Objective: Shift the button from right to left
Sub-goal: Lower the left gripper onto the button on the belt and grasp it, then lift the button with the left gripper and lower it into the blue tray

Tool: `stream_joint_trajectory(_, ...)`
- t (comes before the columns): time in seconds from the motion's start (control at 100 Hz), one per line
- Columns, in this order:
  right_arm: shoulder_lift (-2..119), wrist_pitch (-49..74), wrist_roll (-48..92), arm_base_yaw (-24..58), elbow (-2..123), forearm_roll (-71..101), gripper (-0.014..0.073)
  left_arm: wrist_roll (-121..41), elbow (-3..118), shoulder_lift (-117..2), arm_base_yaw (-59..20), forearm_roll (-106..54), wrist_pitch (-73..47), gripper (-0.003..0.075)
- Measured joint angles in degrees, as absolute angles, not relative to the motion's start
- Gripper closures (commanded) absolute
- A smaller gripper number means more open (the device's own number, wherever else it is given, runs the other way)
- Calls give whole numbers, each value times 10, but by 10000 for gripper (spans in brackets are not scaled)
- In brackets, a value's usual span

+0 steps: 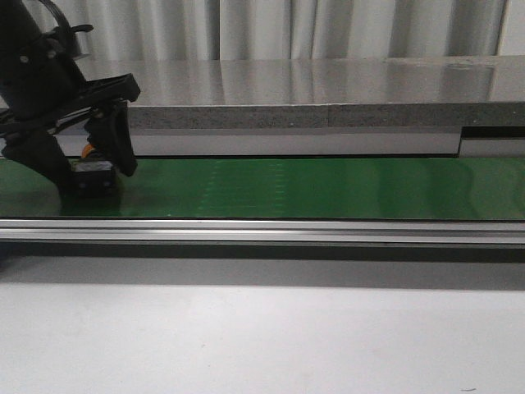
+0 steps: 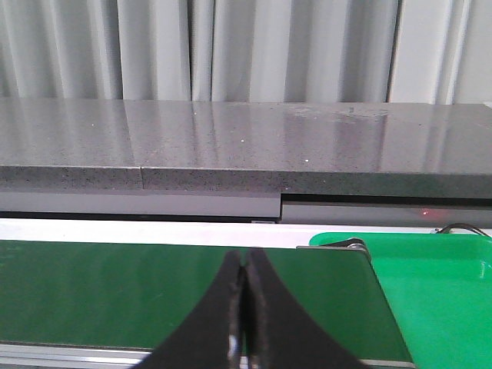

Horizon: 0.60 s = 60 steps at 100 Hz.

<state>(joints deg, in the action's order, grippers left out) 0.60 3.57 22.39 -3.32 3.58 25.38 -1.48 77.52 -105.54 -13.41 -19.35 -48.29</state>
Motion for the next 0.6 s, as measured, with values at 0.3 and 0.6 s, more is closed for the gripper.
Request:
stream_joint_trajectory(0.3,6,35,225,-33,36,254,652,-15,798,-1055,-134,-187,-493,563)
stream_joint_trajectory(0.6,6,35,225,-33,36,254,652,-15,843,-1004,-62,-152,-524,563)
